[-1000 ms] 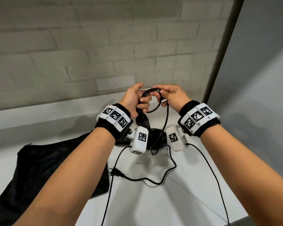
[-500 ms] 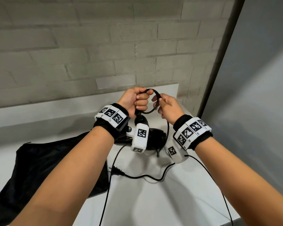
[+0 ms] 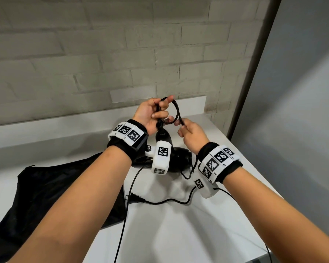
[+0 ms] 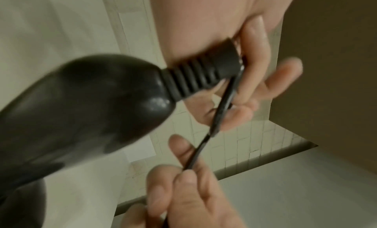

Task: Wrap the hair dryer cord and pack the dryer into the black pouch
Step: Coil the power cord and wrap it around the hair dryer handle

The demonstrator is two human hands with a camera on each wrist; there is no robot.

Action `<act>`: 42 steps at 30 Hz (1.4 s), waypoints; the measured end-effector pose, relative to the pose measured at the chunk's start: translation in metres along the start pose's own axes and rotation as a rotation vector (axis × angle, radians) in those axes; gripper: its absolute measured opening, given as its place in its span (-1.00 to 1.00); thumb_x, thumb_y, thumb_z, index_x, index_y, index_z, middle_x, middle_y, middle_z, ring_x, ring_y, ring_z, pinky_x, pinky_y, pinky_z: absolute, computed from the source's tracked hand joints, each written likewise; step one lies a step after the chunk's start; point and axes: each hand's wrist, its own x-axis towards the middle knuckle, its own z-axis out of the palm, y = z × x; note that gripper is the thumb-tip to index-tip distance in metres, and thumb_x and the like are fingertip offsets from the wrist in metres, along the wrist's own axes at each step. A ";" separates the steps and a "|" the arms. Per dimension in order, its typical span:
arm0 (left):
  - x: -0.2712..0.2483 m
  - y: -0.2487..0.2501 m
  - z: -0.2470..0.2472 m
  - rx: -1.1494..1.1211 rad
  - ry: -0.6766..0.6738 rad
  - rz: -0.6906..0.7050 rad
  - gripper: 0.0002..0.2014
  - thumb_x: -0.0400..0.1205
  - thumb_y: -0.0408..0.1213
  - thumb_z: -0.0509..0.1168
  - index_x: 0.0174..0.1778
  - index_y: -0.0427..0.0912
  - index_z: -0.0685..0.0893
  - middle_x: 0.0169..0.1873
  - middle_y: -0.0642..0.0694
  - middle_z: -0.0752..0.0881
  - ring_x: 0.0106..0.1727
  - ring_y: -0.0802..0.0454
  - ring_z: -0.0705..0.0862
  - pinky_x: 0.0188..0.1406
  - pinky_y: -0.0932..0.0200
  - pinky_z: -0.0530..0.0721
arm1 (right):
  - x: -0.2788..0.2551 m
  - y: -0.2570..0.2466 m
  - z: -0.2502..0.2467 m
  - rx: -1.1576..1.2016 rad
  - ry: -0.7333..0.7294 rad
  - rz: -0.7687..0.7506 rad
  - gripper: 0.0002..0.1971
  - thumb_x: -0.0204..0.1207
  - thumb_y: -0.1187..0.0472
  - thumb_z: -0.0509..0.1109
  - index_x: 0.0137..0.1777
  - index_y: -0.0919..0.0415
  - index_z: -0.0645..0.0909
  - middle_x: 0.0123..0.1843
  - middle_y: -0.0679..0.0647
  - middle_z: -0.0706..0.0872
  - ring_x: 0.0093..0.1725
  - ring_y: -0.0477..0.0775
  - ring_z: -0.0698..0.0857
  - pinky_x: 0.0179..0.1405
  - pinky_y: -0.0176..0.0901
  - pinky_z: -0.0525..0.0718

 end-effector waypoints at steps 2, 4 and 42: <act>0.000 -0.002 -0.001 0.021 0.040 0.038 -0.65 0.66 -0.29 -0.11 -0.03 -0.27 0.60 -0.39 0.07 0.80 -0.78 0.21 0.34 -0.44 0.29 0.65 | -0.004 0.008 -0.002 -0.036 0.017 0.014 -0.73 0.61 0.42 -0.01 0.08 0.22 0.51 -0.43 -0.01 0.43 -0.64 -0.20 0.39 -0.66 -0.52 0.32; 0.000 -0.001 -0.001 0.053 0.076 0.080 -0.65 0.67 -0.31 -0.12 0.03 -0.28 0.58 -0.21 0.02 0.84 -0.66 0.22 0.50 -0.33 0.19 0.67 | -0.008 0.015 -0.002 -0.078 0.023 0.019 -0.75 0.61 0.40 0.04 0.06 0.26 0.56 -0.45 0.00 0.46 -0.53 -0.08 0.41 -0.58 -0.47 0.37; -0.002 -0.013 0.027 0.763 0.114 0.077 -0.33 0.69 0.17 -0.23 -0.34 -0.21 0.61 -0.75 0.12 0.30 -0.80 0.25 0.14 -0.76 0.39 0.15 | 0.046 -0.051 -0.033 -0.034 0.025 -0.288 -0.94 0.46 0.35 0.39 -0.18 0.27 0.70 -0.53 -0.20 0.65 -0.59 -0.35 0.58 -0.47 -0.58 0.53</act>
